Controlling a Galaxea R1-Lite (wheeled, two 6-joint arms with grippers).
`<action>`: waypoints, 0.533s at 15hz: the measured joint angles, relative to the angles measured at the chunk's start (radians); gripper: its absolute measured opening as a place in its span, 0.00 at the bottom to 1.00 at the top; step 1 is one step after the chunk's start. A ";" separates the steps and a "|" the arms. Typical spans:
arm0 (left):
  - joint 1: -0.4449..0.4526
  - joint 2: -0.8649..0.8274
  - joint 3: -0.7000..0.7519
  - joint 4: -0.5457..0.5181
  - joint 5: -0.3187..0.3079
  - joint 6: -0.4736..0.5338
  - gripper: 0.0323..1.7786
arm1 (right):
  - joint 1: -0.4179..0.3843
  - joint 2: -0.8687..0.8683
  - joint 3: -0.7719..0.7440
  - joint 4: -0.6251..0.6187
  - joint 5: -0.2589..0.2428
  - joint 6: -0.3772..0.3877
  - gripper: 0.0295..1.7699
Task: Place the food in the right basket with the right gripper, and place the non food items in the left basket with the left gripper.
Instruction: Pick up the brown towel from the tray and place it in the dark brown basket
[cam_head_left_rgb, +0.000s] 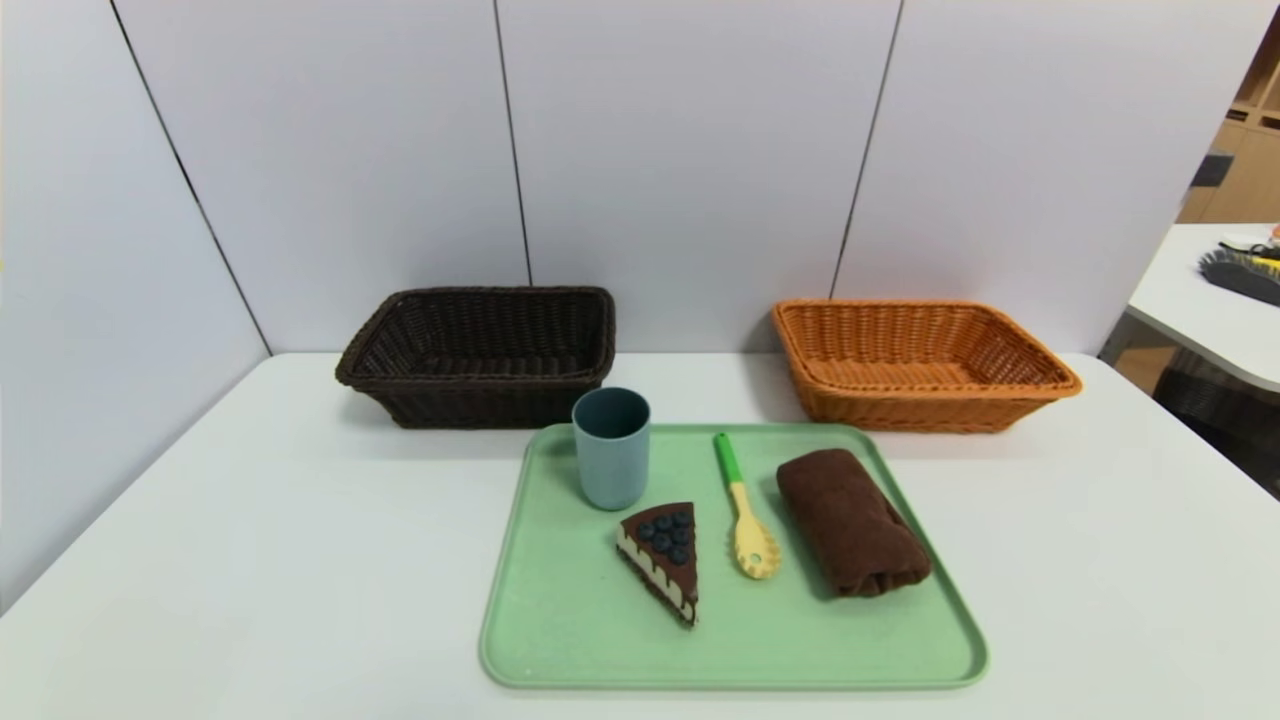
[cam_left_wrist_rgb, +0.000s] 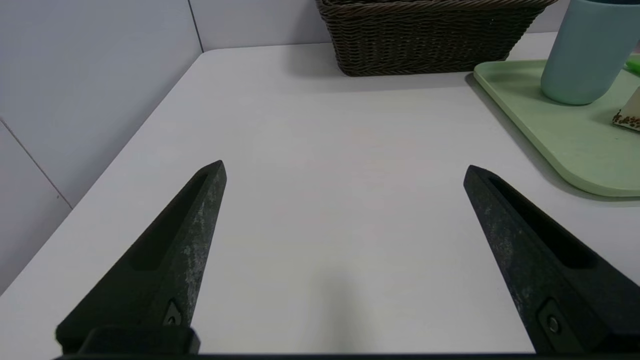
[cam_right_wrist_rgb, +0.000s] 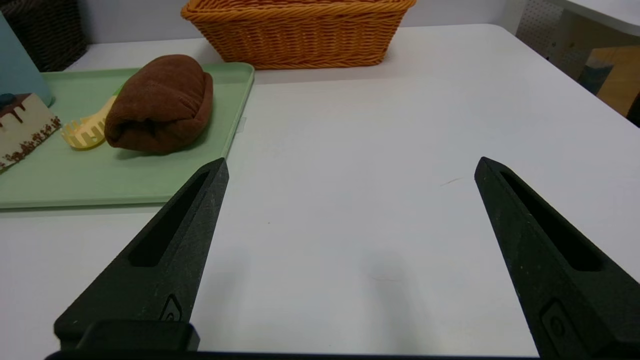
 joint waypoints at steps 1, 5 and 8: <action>0.000 0.000 0.000 0.000 0.000 -0.008 0.95 | 0.000 0.000 0.000 -0.002 0.000 -0.003 0.96; 0.000 0.000 0.000 0.000 0.001 -0.009 0.95 | 0.000 0.000 -0.003 0.010 0.001 -0.014 0.96; 0.000 0.000 0.000 0.000 0.001 -0.003 0.95 | 0.000 0.001 -0.010 0.030 0.008 -0.035 0.96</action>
